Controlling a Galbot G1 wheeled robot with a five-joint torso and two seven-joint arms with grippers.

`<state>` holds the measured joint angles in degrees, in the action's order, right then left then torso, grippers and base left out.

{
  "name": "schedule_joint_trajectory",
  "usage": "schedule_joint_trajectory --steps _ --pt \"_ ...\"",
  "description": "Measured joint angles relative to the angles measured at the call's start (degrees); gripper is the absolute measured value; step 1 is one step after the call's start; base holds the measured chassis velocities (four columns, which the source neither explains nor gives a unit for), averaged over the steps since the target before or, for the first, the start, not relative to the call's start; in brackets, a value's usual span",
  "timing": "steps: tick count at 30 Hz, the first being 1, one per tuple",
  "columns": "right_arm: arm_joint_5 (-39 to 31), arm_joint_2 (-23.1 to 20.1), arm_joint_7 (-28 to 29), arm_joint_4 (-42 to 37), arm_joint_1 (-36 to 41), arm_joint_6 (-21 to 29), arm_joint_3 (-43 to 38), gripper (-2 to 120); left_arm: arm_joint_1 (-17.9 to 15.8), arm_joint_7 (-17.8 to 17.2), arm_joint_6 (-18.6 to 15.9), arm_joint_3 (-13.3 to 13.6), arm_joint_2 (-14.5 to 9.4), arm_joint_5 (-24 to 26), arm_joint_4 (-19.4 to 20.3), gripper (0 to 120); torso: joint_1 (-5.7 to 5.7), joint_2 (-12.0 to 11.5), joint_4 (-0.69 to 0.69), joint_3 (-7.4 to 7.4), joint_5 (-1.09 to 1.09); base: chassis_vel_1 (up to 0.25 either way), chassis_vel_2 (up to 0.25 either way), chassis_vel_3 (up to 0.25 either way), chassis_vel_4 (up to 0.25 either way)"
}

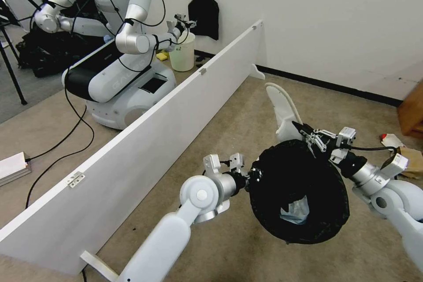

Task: Pick up the trash bin, then pick up the garbage from the floor and place it into the trash bin.

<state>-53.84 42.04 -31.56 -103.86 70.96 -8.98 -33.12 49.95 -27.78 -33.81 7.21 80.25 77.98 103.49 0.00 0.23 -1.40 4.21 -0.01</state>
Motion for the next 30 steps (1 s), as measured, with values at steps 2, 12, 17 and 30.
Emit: schedule_joint_trajectory --steps 2,12,17,30 --pt "0.29 0.34 0.68 0.19 -0.39 -0.18 0.15 0 0.35 0.21 0.0 0.29 -0.14 -0.43 -0.01 1 0.0 0.0 0.0 0.0 0.0 0.0 0.0 0.0 0.0" --pt "0.9 1.86 2.6 1.12 -2.9 -0.63 0.83 0 0.71 0.54 0.08 0.74 -0.14 -1.35 -0.33 0 0.0 0.0 0.0 0.0 0.0 0.0 0.0 0.0 0.0" --pt "1.28 3.05 4.0 1.51 -4.76 -0.72 1.57 0 0.83 0.75 0.05 0.84 -0.02 -1.83 -0.74 0 0.01 0.0 0.0 0.0 0.0 0.0 0.0 0.0 0.0" --pt "2.34 6.09 5.43 3.83 -8.89 -1.29 4.01 0 0.89 1.75 0.0 0.85 0.37 -3.59 -2.07 0 0.0 0.0 0.0 0.0 0.0 0.0 0.0 0.0 0.0"
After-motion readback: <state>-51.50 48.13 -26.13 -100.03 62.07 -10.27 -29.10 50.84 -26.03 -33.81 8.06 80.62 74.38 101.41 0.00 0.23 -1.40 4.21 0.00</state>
